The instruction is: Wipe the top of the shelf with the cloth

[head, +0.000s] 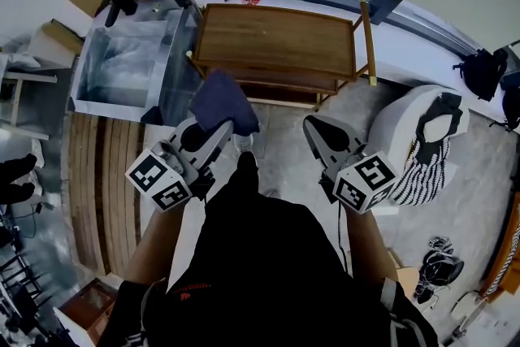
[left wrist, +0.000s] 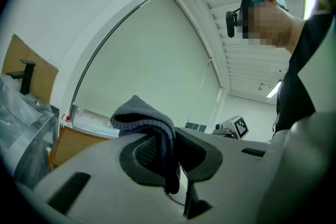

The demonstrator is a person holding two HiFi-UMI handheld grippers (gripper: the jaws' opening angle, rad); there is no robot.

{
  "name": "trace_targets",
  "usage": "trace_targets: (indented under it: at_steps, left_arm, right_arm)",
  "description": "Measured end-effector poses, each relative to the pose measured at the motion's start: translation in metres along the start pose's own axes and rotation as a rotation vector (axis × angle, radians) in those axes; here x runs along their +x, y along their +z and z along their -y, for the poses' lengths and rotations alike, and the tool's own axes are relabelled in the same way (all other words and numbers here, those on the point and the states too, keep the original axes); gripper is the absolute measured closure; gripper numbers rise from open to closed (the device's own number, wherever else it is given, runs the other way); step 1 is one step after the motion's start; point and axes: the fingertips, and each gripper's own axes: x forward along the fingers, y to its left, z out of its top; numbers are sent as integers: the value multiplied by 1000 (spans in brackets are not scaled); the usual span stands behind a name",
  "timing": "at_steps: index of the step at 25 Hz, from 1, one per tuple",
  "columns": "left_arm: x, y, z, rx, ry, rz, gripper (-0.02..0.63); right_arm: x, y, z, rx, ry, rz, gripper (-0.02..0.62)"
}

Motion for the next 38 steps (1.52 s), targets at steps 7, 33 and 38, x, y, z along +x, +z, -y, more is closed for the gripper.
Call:
trace_targets:
  at_steps: [7,33,38]
  left_arm:
    - [21,17,-64,-34,-5,-26,552]
    - [68,67,-246,-120,-31,-58,552]
    - [68,71,-271,-119,-32,-64,552]
  right_arm:
    - [55,17,30,34,-27,-25,591]
    - [230,73,96,33,-76,-120,591]
    - [250,77,100,32,-88,-133,591]
